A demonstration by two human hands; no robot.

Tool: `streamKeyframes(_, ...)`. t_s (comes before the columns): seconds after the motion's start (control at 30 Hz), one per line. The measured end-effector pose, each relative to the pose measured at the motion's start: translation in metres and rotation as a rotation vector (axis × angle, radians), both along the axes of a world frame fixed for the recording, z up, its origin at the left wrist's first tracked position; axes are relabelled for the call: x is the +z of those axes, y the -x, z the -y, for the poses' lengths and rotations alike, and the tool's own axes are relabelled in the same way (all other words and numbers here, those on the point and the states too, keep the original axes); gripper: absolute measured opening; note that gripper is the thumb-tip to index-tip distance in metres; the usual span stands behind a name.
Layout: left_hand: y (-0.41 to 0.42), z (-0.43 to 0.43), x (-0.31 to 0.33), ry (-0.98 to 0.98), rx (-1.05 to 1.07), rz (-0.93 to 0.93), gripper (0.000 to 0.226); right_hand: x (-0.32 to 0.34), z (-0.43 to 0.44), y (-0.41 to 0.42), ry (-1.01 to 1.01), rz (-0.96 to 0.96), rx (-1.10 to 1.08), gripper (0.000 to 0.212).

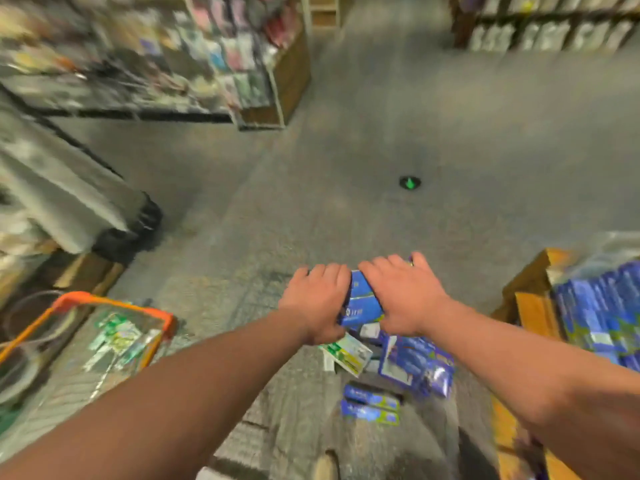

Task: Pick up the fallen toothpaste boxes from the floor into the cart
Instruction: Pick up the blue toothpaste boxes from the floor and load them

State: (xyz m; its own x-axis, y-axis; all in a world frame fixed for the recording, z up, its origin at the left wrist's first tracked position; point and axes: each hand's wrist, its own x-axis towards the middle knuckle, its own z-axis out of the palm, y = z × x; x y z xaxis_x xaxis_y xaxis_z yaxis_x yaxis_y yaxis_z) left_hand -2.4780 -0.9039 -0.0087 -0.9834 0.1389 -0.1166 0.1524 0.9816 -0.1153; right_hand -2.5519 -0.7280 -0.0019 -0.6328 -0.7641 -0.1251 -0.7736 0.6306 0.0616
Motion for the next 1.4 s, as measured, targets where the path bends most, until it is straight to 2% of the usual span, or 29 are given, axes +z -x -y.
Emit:
streamKeyframes(0.27, -0.133, 0.059, 0.125, 0.104, 0.36, -0.163, 0.075, 0.122, 0.096, -0.067, 0.102, -0.157, 0.383, 0.079)
streamKeyframes(0.43, -0.253, 0.108, 0.159, 0.181, 0.581, -0.169, 0.087, 0.153, 0.176, -0.16, 0.167, -0.14, 0.612, 0.083)
streamKeyframes(0.6, -0.373, 0.152, 0.168, 0.224, 0.744, -0.148, 0.093, 0.158, 0.251, -0.266, 0.207, -0.15, 0.788, 0.087)
streamKeyframes(0.8, -0.485, 0.215, 0.157, 0.241, 0.875, -0.08, 0.086, 0.141, 0.335, -0.372, 0.224, -0.153, 0.893, 0.086)
streamKeyframes(1.0, -0.561, 0.287, 0.126, 0.212, 0.872, -0.005, 0.083, 0.1, 0.405, -0.456, 0.162, -0.089, 0.841, 0.088)
streamKeyframes(1.17, -0.575, 0.338, 0.079, 0.107, 0.831, 0.082, 0.078, 0.052, 0.443, -0.478, 0.075, -0.048, 0.751, 0.091)
streamKeyframes(1.4, -0.545, 0.429, -0.021, 0.04, 0.802, 0.201, 0.078, -0.041, 0.525, -0.464, -0.071, 0.076, 0.623, 0.089)
